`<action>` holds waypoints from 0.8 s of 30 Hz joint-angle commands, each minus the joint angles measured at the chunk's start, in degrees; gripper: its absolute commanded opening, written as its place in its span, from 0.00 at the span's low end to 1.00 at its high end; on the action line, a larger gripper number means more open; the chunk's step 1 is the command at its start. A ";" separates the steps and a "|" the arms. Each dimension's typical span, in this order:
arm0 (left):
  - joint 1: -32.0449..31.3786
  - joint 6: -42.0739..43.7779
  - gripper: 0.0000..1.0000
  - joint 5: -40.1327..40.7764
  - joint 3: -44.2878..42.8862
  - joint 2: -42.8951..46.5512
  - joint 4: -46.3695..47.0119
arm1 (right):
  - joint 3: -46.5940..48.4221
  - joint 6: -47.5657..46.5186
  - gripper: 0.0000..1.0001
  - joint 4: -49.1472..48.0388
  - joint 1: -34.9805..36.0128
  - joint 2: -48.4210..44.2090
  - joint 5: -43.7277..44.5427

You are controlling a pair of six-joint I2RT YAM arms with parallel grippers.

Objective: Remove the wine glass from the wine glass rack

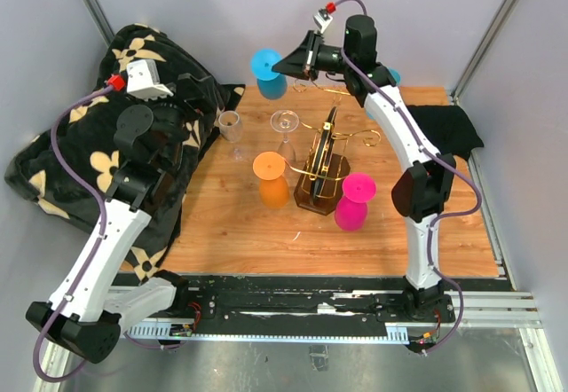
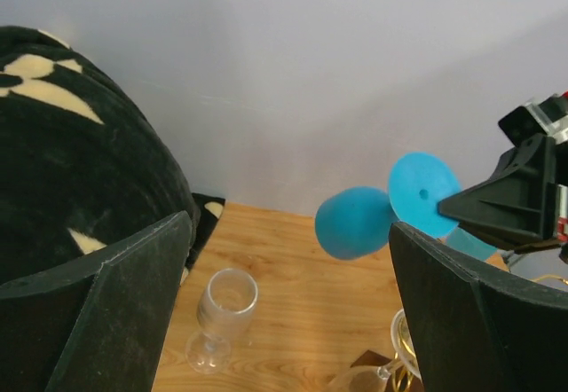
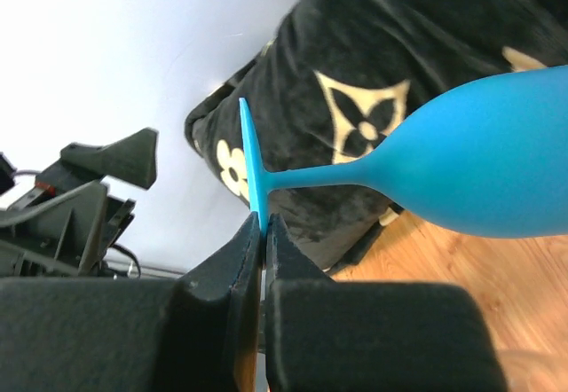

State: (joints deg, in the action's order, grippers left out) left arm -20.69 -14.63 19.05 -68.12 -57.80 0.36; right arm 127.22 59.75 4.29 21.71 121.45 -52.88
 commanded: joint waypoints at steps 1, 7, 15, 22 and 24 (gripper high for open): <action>0.34 3.05 1.00 2.92 -6.01 -1.25 -3.28 | 9.01 -8.89 0.01 2.83 2.44 -0.96 -5.26; 2.31 2.23 1.00 3.83 -15.39 -3.29 -12.61 | 5.25 -39.59 0.01 22.58 7.60 -10.85 0.58; 2.44 2.58 1.00 6.20 -14.62 1.41 -13.46 | -19.49 -80.35 0.01 26.90 22.32 -37.65 43.42; 2.40 2.07 1.00 4.46 -14.09 2.82 -14.73 | -47.46 -98.10 0.01 14.72 14.69 -62.60 66.79; 2.34 1.77 1.00 4.17 -14.46 2.53 -15.68 | -54.65 -100.98 0.01 11.41 7.36 -68.47 65.64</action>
State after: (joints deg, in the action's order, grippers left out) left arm -18.55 -12.71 24.18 -82.43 -55.11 -13.67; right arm 83.72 -27.97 23.22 38.61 60.03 1.50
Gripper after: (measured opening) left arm 0.996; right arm 0.019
